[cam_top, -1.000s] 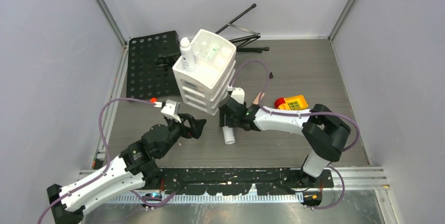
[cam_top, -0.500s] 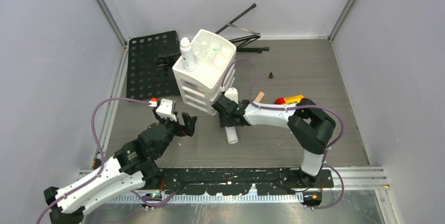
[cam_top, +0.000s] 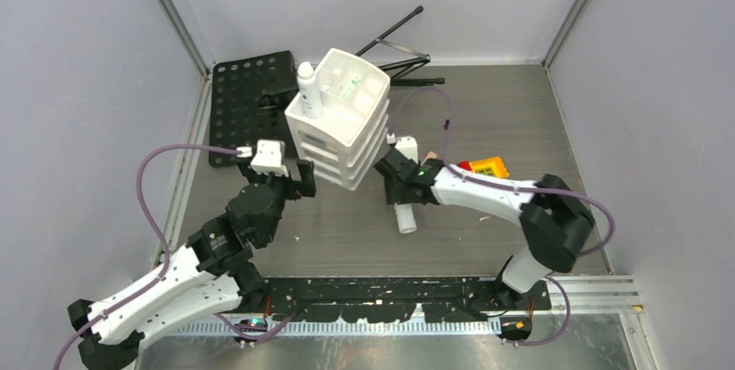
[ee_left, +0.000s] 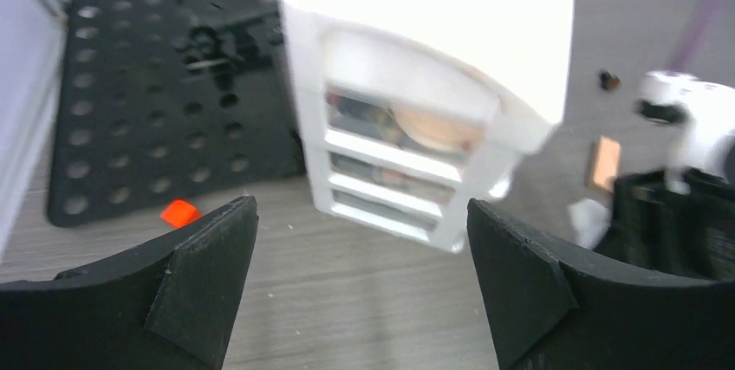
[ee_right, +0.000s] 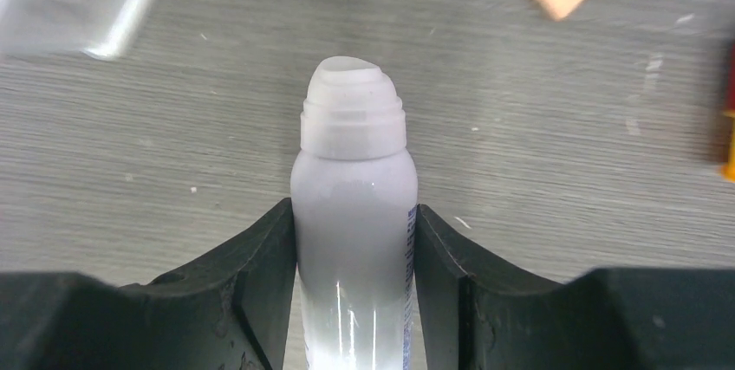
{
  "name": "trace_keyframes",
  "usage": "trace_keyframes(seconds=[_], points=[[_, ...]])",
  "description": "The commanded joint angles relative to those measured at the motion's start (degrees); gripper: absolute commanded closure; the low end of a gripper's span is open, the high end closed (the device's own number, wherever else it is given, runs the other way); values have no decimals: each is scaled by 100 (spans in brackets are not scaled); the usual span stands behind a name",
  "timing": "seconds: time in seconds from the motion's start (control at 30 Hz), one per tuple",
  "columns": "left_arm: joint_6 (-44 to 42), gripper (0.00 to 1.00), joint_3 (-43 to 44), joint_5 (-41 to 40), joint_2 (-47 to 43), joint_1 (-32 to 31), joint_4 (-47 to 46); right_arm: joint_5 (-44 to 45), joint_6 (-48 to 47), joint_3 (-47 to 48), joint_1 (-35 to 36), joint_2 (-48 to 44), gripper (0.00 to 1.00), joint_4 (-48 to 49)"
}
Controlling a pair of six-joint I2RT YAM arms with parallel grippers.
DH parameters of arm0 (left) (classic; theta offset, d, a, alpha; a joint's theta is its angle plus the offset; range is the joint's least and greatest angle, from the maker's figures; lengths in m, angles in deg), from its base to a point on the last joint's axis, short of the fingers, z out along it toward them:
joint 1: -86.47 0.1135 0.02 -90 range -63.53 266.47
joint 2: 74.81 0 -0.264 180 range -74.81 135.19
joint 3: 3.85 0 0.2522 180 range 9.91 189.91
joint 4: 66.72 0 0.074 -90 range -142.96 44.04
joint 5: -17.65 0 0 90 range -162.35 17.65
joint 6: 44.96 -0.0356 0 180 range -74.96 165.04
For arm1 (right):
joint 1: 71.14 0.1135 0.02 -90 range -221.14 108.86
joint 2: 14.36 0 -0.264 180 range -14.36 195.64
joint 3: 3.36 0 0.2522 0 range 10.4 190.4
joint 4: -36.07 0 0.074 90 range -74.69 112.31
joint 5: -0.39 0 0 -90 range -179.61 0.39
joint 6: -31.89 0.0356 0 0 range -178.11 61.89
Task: Organize the makeup
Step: Pick up the makeup from the center of the board, then place the makeup in the storage box.
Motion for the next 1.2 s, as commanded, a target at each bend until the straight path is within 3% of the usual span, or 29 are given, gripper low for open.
trace_keyframes(seconds=[0.0, 0.1, 0.2, 0.3, 0.37, 0.5, 0.7, 0.93, 1.03, 1.17], points=[[-263, 7, 546, -725, 3, 452, -327, 688, -460, 159, -47, -1486, 91, 143], [155, 7, 709, -367, 144, 1141, -87, 901, -992, -5, -47, -2357, 99, 1028], [794, 7, 818, 571, 509, 2152, 88, 667, -1657, -514, -46, -3090, 100, 2889], [1240, 11, 820, 1519, 1026, 3151, 138, 230, -2276, -664, -41, -3318, 100, 4425], [1258, 14, 691, 1844, 1222, 3445, 38, -136, -2651, -442, -37, -3154, 100, 4876], [1246, 14, 132, 1829, 1101, 3461, -368, -970, -3451, 53, -37, -2436, 100, 5711], [1167, 14, -765, 1758, 910, 3461, -1185, -1400, -3991, 238, -51, -1351, 100, 7963], [1165, 15, -1032, 1812, 1065, 3461, -1515, -1427, -3789, 702, -165, -122, 100, 9752], [1159, 15, -1060, 1782, 1076, 3461, -1544, -1044, -3582, 773, -189, 249, 100, 10738], [1164, 15, -1060, 1852, 1072, 3461, -1574, -1040, -3477, 918, -331, 556, 100, 10983]])
